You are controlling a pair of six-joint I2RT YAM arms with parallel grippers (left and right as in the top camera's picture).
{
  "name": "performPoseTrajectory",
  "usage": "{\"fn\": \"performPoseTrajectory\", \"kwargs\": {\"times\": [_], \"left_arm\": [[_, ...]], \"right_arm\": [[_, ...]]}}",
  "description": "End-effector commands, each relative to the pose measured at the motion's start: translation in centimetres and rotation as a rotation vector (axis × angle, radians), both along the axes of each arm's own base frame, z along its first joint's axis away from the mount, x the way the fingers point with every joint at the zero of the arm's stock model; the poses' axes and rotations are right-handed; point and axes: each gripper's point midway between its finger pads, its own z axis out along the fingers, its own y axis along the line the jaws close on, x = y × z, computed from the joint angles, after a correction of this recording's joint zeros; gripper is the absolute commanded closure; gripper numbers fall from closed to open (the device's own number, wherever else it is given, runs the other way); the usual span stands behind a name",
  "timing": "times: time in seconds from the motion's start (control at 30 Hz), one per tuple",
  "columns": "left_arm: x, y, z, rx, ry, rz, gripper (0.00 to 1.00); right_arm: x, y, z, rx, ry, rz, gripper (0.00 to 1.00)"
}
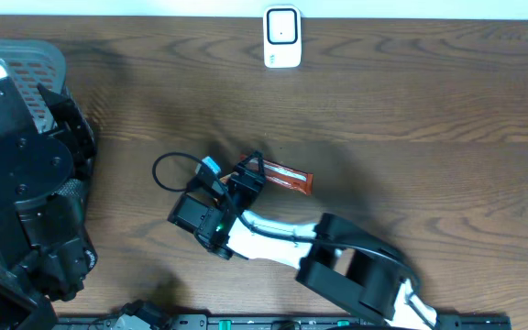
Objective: Scan the item barcode
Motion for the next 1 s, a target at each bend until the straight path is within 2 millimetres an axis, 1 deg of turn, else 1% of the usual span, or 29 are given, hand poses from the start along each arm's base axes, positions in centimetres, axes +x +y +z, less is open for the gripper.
{"fn": "performPoseTrajectory", "kwargs": {"times": [0.0,0.03,0.07,0.1,0.2,0.27,0.3,0.37,0.43,0.5,0.57,0.73,0.8,0.9,0.97], "left_arm": [[-0.2,0.3,0.1,-0.004,-0.008,0.011,0.14],[-0.2,0.3,0.1,-0.004,-0.008,0.011,0.14],[-0.2,0.3,0.1,-0.004,-0.008,0.011,0.14],[-0.2,0.3,0.1,-0.004,-0.008,0.011,0.14],[-0.2,0.3,0.1,-0.004,-0.008,0.011,0.14],[-0.2,0.3,0.1,-0.004,-0.008,0.011,0.14],[-0.2,0.3,0.1,-0.004,-0.008,0.011,0.14],[-0.2,0.3,0.1,-0.004,-0.008,0.011,0.14],[-0.2,0.3,0.1,-0.004,-0.008,0.011,0.14],[-0.2,0.3,0.1,-0.004,-0.008,0.011,0.14],[-0.2,0.3,0.1,-0.004,-0.008,0.011,0.14],[-0.2,0.3,0.1,-0.004,-0.008,0.011,0.14],[-0.2,0.3,0.1,-0.004,-0.008,0.011,0.14],[-0.2,0.3,0.1,-0.004,-0.008,0.011,0.14],[-0.2,0.3,0.1,-0.004,-0.008,0.011,0.14]], "right_arm": [[0.5,-0.3,6.5,0.167,-0.077,-0.021,0.84],[0.5,-0.3,7.7,0.211,-0.074,-0.012,0.96],[0.4,-0.2,8.6,0.255,-0.063,0.001,0.99],[0.5,-0.1,9.4,0.306,-0.048,0.013,0.99],[1.0,-0.2,9.9,0.404,0.039,0.050,0.99],[2.2,-1.4,9.6,0.428,0.058,0.015,0.99],[2.8,-2.2,9.1,0.425,0.072,-0.007,0.99],[4.1,-4.0,7.7,0.395,0.098,-0.055,0.99],[4.9,-5.3,5.9,0.363,0.138,-0.089,0.99],[5.3,-5.7,3.7,0.343,0.194,-0.101,0.99],[5.4,-5.7,1.3,0.325,0.249,-0.103,0.99],[4.3,-4.8,-4.3,0.282,0.369,-0.094,0.99],[3.9,-4.7,-6.1,0.253,0.393,-0.098,0.99],[3.1,-5.1,-9.7,0.184,0.442,-0.109,0.99],[2.5,-5.9,-12.0,0.137,0.476,-0.129,0.99]]}}
